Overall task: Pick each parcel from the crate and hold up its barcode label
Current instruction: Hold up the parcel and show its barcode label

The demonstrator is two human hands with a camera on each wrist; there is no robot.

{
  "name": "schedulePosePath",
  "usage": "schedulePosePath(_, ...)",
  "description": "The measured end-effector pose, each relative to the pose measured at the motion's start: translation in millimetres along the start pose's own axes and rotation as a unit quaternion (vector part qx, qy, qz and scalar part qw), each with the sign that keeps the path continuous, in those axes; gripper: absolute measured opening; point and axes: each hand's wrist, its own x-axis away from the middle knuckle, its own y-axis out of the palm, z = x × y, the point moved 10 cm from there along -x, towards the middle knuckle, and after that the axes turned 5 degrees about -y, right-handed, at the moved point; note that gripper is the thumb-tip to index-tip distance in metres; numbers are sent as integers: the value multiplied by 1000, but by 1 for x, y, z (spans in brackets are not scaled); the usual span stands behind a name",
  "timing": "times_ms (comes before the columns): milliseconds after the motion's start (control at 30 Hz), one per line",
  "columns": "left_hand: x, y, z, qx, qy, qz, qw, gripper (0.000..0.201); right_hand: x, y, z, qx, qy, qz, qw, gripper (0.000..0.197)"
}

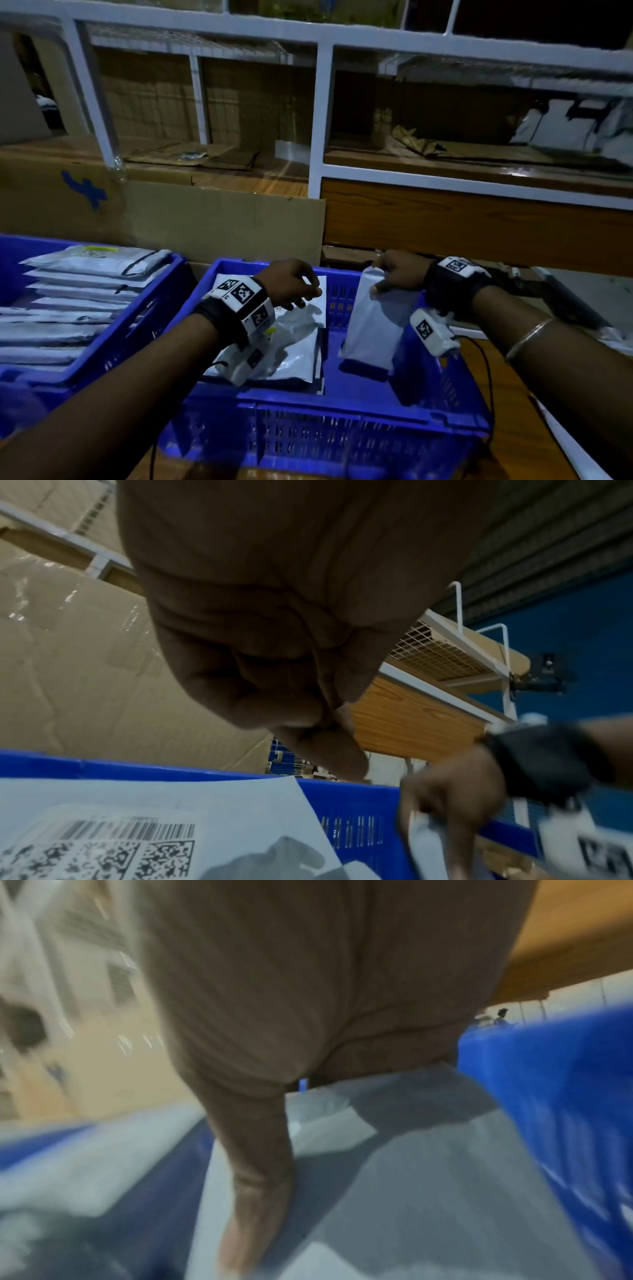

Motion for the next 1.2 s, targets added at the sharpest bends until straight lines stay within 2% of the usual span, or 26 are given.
schedulePosePath(67,1,-2,4,-1,6,10,1000,17,6,-24,-8,-17,-5,41,999,31)
schedulePosePath(167,1,-6,13,-15,24,27,999,32,21,-59,-26,-31,-15,89,995,21)
schedulePosePath(233,0,-8,19,-34,34,30,998,31,33,-80,-39,-19,-22,117,993,22)
schedulePosePath(267,-1,-8,21,-21,31,25,999,24,38,-89,-45,-7,-29,133,991,21)
schedulePosePath(333,-2,-5,21,83,-1,-9,997,16,51,-103,-59,3,-43,162,986,20)
schedulePosePath(400,-3,-3,23,182,-34,-28,982,33,63,-115,-73,-15,-60,193,979,15)
schedulePosePath(433,-3,-2,26,231,-44,-33,972,36,68,-118,-80,-23,-69,206,976,14)
schedulePosePath(567,-5,0,31,410,-86,-47,907,23,81,-123,-104,2,-146,269,952,10)
schedulePosePath(667,-12,-14,28,412,-76,-12,908,23,88,-113,-119,17,-199,264,944,19)
schedulePosePath(767,-8,-26,19,438,-83,10,895,12,88,-89,-126,6,-230,202,952,25)
schedulePosePath(900,-3,-36,7,467,-94,38,878,5,81,-66,-118,-11,-225,159,961,34)
schedulePosePath(1000,-2,-46,-3,435,-76,78,894,14,73,-54,-106,-8,-179,136,974,50)
schedulePosePath(1067,-2,-52,-7,424,-46,108,898,17,68,-56,-101,-64,-160,170,970,52)
schedulePosePath(1133,3,-58,-10,438,-35,135,888,13,60,-61,-93,-107,-140,228,958,45)
schedulePosePath(1200,9,-60,-10,453,-30,148,878,17,47,-60,-79,-118,-102,266,951,48)
